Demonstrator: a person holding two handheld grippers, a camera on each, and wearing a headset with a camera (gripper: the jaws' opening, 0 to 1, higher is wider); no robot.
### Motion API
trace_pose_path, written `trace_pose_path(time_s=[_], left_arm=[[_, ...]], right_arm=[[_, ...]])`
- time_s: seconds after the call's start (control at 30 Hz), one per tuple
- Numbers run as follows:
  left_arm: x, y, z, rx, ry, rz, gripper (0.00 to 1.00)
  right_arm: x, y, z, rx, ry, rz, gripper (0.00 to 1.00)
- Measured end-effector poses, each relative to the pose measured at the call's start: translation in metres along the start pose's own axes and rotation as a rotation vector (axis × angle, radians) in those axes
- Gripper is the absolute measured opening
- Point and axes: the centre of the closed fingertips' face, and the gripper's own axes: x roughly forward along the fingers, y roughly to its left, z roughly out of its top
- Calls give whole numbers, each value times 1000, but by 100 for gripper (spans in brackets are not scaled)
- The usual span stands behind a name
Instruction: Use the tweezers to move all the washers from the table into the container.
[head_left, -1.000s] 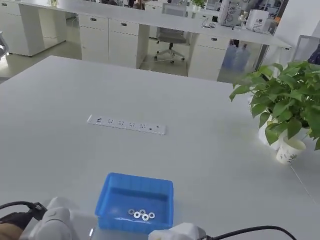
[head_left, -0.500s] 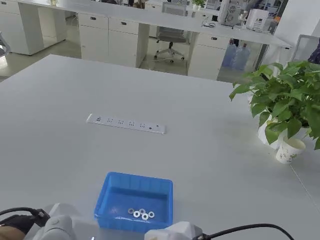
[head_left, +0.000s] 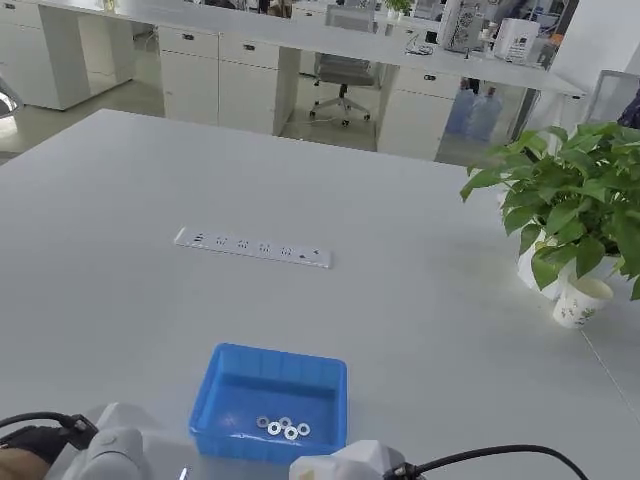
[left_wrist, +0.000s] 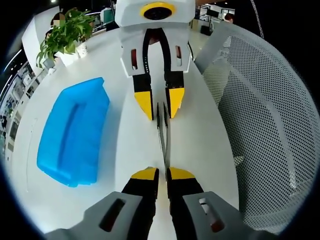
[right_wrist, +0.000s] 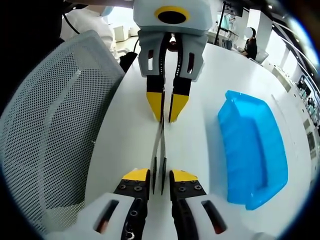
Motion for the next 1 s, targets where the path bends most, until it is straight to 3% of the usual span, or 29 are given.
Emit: trace_pose_path(time_s=[0.4,0.73,1.0], left_arm=[[-9,-2,-4,-19,3,12,15],[-28,1,-2,-103,-61,53,20],[-47,9,2,-173,-133,125,27]], right_arm=[[-9,-8,7,23,-30,-29,23],[-33,-21,7,82,-69,-88,28],[-56,-32,-5,154,-99,-159,33]])
